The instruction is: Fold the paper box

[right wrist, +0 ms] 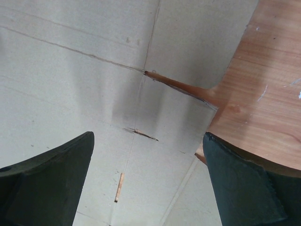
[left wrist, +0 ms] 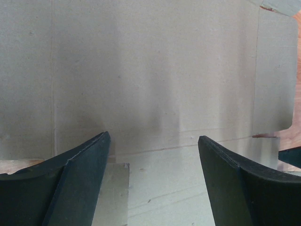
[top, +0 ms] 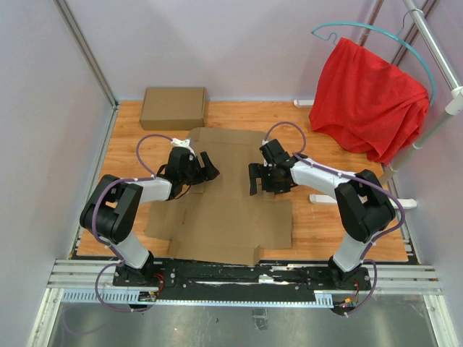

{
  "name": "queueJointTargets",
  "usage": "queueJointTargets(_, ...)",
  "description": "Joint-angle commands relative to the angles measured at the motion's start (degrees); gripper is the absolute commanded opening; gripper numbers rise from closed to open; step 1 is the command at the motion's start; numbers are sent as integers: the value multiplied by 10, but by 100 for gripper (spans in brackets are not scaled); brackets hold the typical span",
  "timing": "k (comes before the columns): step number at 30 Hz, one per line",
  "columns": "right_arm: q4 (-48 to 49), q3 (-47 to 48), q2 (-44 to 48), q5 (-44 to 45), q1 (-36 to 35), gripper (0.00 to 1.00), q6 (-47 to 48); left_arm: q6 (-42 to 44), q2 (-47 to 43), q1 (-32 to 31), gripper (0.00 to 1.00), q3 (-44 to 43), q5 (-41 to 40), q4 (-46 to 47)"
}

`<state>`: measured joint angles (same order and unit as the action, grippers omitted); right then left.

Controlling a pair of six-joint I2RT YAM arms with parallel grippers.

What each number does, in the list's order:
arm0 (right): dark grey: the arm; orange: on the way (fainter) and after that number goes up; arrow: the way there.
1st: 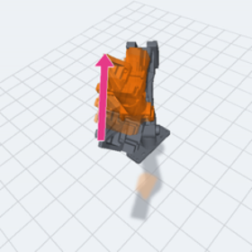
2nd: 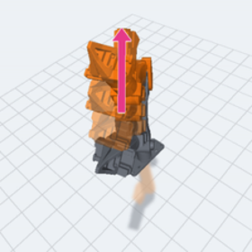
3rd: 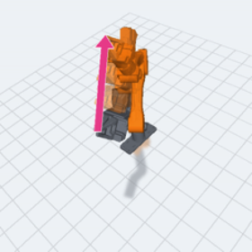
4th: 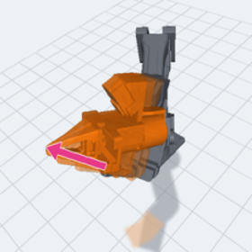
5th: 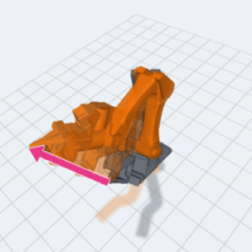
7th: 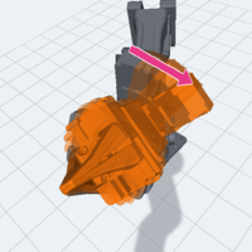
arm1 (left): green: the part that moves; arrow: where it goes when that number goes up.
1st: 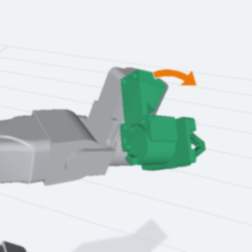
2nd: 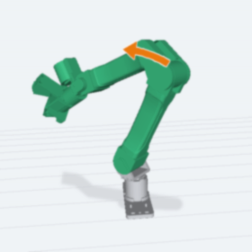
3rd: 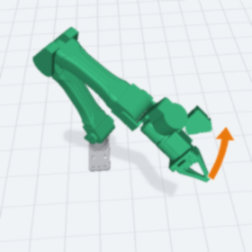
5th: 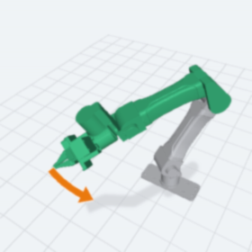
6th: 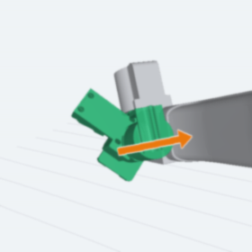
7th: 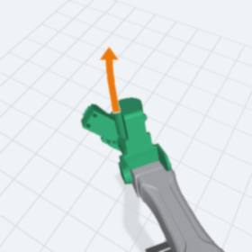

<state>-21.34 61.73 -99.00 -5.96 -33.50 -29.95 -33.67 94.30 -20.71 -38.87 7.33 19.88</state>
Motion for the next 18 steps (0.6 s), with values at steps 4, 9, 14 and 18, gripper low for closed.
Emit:
queueJointTargets(4,5,47,22,-18,-33,98,-16,0,32,-2,83,14,6,-50)
queueJointTargets(9,5,68,14,-21,-46,99,-18,0,34,-2,83,15,7,-49)
queueJointTargets(14,7,96,-7,-28,-57,99,-17,-1,36,-3,83,15,9,-49)
queueJointTargets(18,14,117,-31,-38,-66,98,-16,-2,40,-2,83,14,10,-49)
